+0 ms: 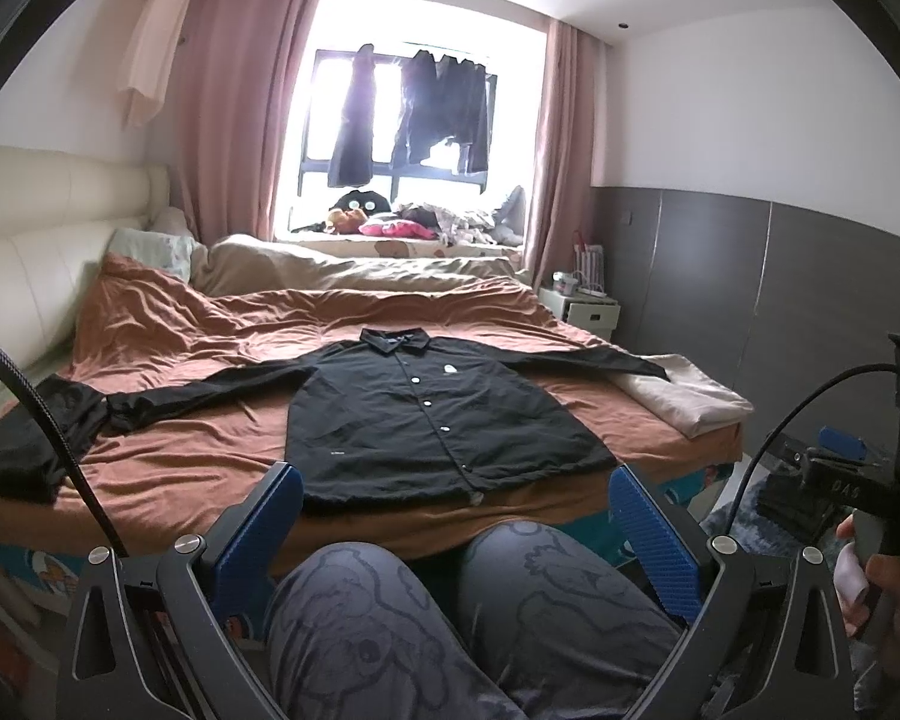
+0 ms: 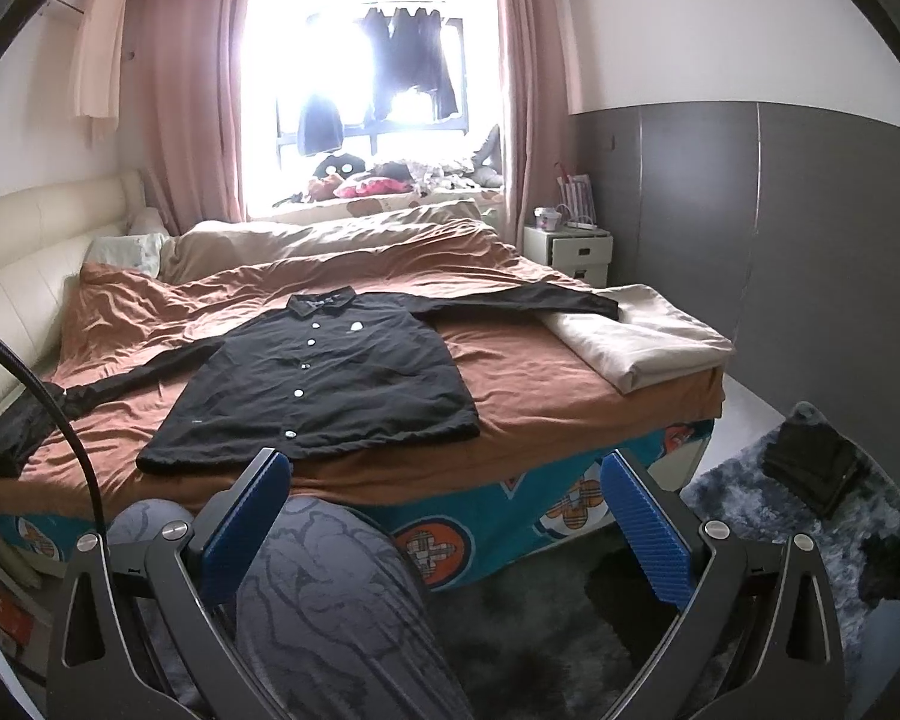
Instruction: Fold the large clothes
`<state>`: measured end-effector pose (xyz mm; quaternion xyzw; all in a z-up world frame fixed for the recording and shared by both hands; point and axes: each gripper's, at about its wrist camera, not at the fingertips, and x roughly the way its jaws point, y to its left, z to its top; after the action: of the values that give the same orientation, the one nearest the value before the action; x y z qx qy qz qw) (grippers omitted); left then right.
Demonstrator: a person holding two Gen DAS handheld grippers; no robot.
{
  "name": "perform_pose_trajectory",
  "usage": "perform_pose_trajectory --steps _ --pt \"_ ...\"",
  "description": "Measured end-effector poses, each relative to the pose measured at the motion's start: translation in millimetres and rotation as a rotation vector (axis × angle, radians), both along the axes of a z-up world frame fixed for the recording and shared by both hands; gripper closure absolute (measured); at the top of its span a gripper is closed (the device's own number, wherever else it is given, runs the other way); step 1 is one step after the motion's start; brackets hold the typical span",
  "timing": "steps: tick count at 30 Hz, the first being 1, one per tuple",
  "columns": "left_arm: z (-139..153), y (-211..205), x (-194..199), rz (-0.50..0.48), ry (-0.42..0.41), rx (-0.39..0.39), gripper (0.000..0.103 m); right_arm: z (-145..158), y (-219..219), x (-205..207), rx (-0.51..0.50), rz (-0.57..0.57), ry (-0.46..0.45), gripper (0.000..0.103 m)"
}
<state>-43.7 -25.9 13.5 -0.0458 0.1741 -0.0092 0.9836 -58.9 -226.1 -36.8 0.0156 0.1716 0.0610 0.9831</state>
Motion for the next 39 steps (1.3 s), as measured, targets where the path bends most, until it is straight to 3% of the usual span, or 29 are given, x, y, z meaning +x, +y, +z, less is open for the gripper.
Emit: perform_pose_trajectory --steps 39 --pt "3.5 7.8 -9.6 0.011 0.002 -0.014 0.0 -3.8 3.1 -13.3 0.007 0.009 -0.008 0.0"
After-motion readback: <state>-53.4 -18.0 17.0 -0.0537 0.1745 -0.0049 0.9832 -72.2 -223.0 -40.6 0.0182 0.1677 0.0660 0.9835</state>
